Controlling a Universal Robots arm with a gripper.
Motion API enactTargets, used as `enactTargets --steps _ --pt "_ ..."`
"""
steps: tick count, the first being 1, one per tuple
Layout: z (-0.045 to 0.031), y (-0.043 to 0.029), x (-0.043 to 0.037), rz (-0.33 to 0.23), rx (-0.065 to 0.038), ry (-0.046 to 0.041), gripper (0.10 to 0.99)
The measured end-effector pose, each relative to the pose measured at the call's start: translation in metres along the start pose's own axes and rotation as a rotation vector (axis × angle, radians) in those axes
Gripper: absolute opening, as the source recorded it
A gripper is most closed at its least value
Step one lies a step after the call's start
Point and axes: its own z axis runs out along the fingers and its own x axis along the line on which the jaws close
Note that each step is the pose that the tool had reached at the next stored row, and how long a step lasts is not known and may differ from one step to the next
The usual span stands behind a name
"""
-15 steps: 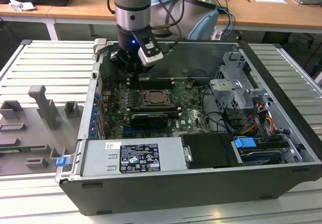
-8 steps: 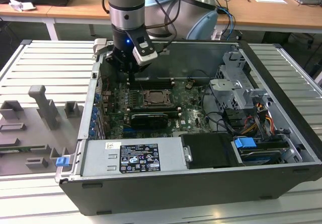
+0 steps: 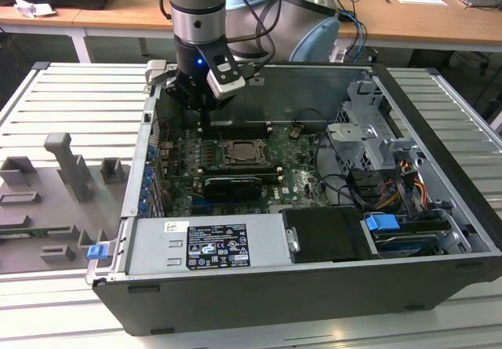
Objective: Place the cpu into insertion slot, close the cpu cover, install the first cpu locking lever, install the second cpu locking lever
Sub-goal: 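Install the first cpu locking lever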
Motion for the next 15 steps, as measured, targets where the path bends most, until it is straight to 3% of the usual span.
enactTargets --steps 15 --pt "0.0003 0.0010 -0.0024 0.000 0.000 0.0000 0.106"
